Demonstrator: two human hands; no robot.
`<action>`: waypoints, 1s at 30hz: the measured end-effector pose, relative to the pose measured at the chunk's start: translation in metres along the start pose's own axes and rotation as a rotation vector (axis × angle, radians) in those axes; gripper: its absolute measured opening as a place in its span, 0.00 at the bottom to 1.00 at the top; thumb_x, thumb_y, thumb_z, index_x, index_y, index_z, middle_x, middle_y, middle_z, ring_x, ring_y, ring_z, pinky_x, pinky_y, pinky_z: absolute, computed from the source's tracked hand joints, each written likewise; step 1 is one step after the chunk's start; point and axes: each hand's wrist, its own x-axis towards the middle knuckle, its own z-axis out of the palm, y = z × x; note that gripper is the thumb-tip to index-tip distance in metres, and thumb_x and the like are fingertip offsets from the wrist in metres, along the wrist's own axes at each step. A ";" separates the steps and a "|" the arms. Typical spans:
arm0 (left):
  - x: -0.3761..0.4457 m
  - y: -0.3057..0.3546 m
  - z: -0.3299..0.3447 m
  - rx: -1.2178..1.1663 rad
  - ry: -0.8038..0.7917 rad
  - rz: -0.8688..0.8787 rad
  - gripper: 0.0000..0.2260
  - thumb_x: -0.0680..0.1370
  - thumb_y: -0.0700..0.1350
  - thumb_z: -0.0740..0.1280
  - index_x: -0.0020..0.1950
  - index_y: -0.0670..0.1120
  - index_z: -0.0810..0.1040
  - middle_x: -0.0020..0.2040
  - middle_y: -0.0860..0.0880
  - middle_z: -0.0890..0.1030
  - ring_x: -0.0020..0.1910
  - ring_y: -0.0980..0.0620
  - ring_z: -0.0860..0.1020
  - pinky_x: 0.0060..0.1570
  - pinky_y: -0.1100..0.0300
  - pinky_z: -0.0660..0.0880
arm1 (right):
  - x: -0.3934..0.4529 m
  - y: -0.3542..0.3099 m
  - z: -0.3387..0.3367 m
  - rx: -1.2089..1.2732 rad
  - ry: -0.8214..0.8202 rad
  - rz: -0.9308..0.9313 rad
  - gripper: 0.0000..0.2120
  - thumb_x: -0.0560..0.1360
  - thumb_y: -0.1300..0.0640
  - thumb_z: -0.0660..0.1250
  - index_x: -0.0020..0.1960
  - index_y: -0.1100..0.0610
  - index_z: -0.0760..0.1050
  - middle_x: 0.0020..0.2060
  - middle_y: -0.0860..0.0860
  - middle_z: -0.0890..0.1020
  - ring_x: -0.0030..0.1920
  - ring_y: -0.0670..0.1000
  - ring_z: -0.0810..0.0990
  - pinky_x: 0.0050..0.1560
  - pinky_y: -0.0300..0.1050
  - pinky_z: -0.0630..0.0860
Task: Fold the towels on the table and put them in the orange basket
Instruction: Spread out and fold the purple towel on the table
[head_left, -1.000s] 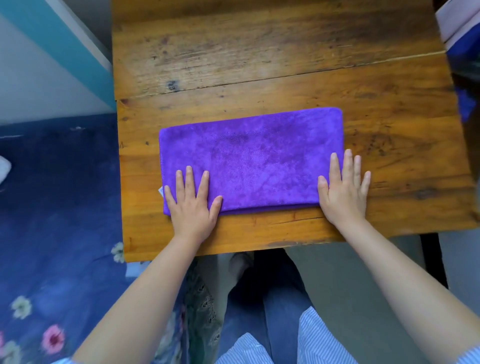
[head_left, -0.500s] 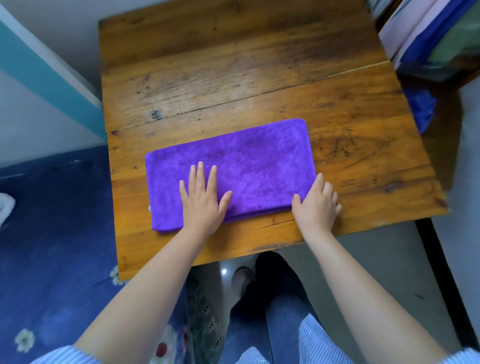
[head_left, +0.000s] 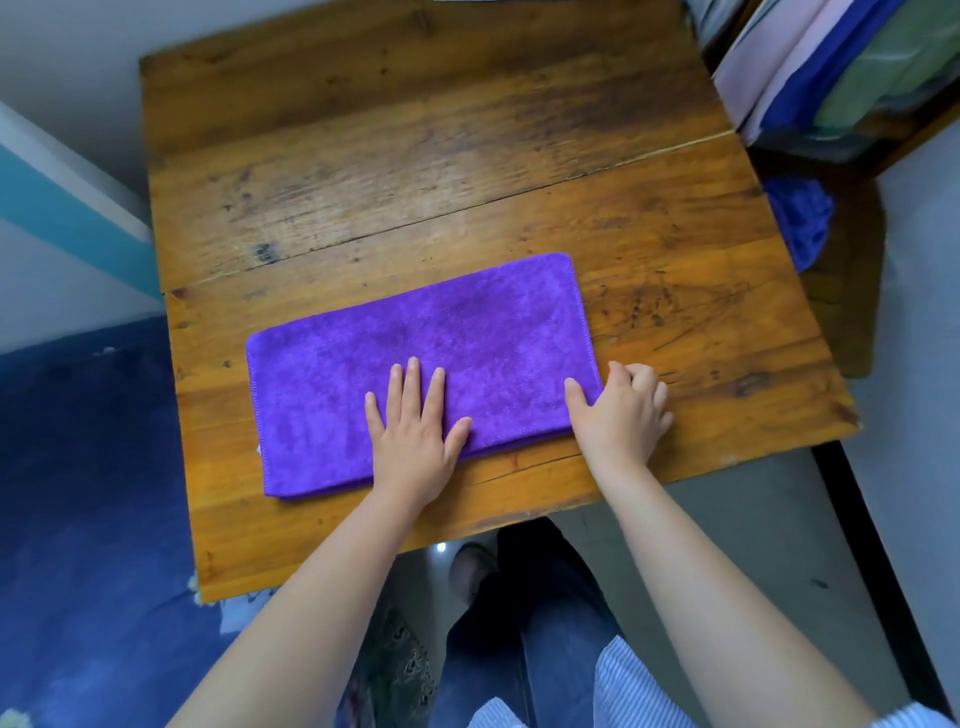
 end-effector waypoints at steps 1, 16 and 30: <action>0.001 -0.002 -0.002 -0.008 0.007 0.002 0.28 0.79 0.58 0.52 0.76 0.50 0.48 0.77 0.47 0.45 0.76 0.47 0.42 0.72 0.45 0.40 | -0.001 0.000 0.002 -0.021 0.005 -0.012 0.22 0.74 0.48 0.64 0.62 0.61 0.71 0.62 0.56 0.70 0.63 0.58 0.65 0.58 0.54 0.63; 0.017 -0.020 -0.007 0.040 0.003 -0.075 0.29 0.79 0.59 0.50 0.76 0.50 0.47 0.77 0.47 0.44 0.76 0.48 0.41 0.72 0.43 0.40 | 0.006 -0.030 0.000 0.167 -0.062 0.139 0.13 0.71 0.55 0.66 0.52 0.61 0.77 0.57 0.56 0.76 0.60 0.57 0.70 0.59 0.51 0.61; -0.050 -0.115 -0.033 -0.246 0.332 -0.145 0.11 0.72 0.35 0.69 0.53 0.33 0.79 0.63 0.33 0.74 0.64 0.33 0.71 0.60 0.41 0.69 | -0.072 -0.119 -0.001 0.388 -0.050 -0.525 0.09 0.68 0.68 0.67 0.48 0.66 0.73 0.46 0.61 0.79 0.48 0.60 0.76 0.46 0.43 0.65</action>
